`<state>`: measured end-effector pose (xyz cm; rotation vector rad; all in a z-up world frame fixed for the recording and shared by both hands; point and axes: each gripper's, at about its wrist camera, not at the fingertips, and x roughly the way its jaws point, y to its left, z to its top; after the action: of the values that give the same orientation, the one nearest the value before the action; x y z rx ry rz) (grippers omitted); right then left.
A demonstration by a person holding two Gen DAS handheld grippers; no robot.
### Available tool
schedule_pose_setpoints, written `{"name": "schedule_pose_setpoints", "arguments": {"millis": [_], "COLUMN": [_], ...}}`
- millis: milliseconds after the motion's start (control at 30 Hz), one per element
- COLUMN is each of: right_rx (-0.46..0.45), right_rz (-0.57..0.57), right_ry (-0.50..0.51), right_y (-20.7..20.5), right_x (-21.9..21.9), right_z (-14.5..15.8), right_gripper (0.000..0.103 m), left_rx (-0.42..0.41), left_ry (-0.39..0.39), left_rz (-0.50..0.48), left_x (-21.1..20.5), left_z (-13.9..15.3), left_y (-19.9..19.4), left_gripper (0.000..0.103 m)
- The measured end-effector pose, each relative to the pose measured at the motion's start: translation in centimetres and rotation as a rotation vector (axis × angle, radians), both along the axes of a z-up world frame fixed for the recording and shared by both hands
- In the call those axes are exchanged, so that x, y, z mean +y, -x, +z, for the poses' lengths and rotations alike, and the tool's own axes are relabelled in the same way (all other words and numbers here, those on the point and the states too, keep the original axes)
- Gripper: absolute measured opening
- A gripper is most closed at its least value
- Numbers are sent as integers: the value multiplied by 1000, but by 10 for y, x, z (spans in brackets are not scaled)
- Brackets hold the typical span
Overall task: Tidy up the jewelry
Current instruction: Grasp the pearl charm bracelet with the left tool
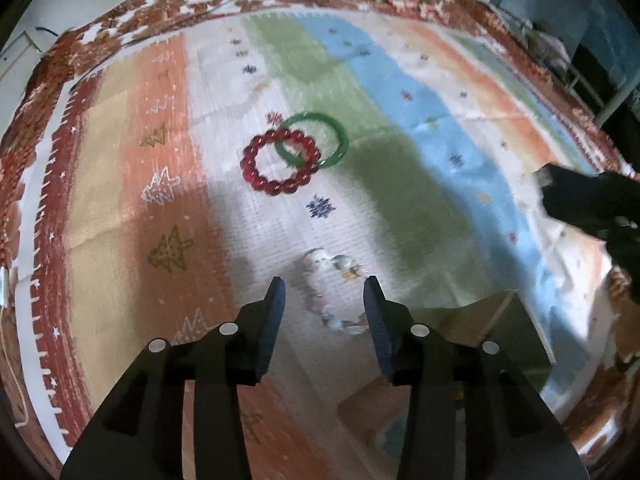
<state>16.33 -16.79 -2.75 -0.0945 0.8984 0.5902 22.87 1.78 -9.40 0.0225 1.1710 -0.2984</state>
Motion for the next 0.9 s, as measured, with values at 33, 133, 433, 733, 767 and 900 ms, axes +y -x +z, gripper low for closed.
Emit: {"name": "schedule_pose_setpoints", "arguments": {"millis": [33,133,433,733,767,900], "right_rx": [5,13,31,47,48,50], "right_rz": [1,6,16,15,16,21], "right_ry": [-2,1,14,28,29,33], "right_y": [-2,-4,-13,-17,-17,-16], "right_x": [0,2,5,7,7,8], "right_z": [-1,-3,-9,-16,-17,-17], "right_gripper": [22,22,22,22,22,22], "left_rx": [13,48,87,81,73,63], "left_ry": [-14,-67,-122,-152,-159,-175], "left_rz": [-7,-25,-112,-160,-174,-178], "left_x": [0,3,-7,-18,-20,-21], "left_z": [-5,-21,-41,-50,-51,-50], "left_y": [-3,-12,-28,-34,-32,-29], "left_gripper": [42,43,42,23,19,19]}}
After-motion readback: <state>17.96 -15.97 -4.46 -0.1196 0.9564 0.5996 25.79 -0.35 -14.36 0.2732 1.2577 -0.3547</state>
